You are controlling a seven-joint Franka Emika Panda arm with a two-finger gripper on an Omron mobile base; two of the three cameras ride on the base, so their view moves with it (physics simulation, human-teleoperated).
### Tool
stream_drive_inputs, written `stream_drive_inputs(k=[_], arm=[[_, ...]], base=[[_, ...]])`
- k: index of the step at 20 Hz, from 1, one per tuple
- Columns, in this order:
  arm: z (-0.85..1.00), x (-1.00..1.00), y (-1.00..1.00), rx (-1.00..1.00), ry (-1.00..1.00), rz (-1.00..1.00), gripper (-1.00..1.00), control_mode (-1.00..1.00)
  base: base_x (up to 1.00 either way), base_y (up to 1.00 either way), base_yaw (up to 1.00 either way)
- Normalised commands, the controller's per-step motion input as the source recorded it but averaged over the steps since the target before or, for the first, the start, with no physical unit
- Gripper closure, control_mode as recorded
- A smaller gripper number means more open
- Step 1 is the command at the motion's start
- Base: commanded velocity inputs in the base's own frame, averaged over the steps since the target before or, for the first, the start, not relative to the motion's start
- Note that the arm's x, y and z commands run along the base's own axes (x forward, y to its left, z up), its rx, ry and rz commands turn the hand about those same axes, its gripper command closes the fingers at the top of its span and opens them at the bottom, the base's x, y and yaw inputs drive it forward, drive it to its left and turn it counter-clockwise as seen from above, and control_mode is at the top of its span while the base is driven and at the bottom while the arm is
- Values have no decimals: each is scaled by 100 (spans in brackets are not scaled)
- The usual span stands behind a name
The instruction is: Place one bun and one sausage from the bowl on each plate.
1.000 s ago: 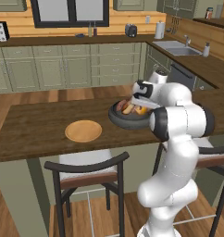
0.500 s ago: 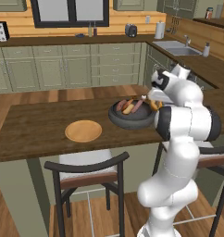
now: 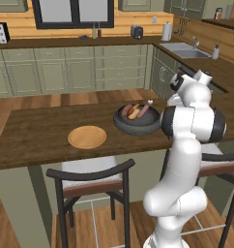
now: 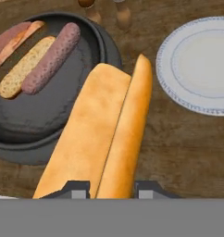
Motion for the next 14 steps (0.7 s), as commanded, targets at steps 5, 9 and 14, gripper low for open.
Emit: stream_drive_inputs(k=[5, 9, 14], arm=[[-37, 33, -42, -4, -1, 0, 100, -100], [-22, 32, -30, -8, -6, 0, 100, -100], [-24, 34, -12, -10, -4, 0, 100, -100]], base=[[0, 0, 0], [0, 0, 0], [0, 0, 0]])
